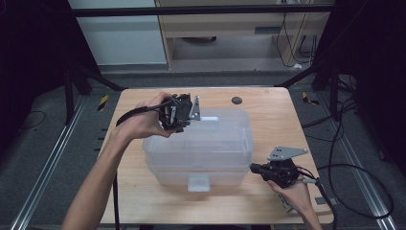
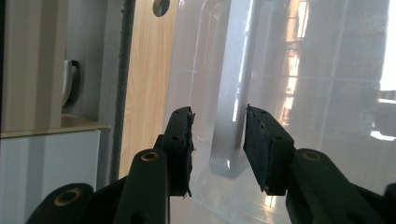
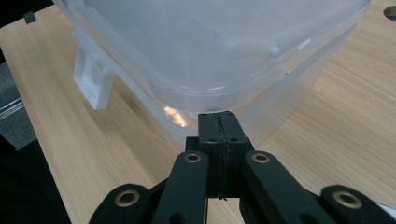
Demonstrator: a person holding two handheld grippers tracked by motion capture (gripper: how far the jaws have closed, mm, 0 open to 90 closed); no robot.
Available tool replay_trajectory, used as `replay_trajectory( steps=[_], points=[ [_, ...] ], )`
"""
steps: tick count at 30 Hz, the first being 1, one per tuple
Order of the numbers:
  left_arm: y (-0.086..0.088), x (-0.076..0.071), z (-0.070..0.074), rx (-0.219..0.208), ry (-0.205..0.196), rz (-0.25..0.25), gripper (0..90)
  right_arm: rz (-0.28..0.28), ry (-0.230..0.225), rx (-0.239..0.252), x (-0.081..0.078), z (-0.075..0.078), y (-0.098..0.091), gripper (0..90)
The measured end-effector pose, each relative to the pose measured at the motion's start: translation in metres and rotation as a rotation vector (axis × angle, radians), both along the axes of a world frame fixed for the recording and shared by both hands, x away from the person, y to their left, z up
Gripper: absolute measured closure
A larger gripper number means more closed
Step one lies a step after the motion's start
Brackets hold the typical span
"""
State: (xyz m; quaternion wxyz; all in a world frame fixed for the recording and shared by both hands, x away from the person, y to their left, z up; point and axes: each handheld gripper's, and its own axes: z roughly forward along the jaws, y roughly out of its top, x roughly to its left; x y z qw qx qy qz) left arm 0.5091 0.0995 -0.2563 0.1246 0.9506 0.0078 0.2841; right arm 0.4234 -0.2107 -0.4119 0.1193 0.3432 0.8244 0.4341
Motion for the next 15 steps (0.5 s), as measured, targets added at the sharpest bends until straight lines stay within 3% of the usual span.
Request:
replay_trajectory(
  steps=[6,15],
  points=[
    [0.015,-0.011,0.010,-0.058,-0.022,0.004,61.9,0.000,-0.001,0.000,0.000,0.000,0.000,90.0],
    [0.050,-0.021,0.010,-0.141,-0.024,0.081,64.4,0.002,-0.001,0.001,0.000,0.000,0.000,90.0]
  ],
)
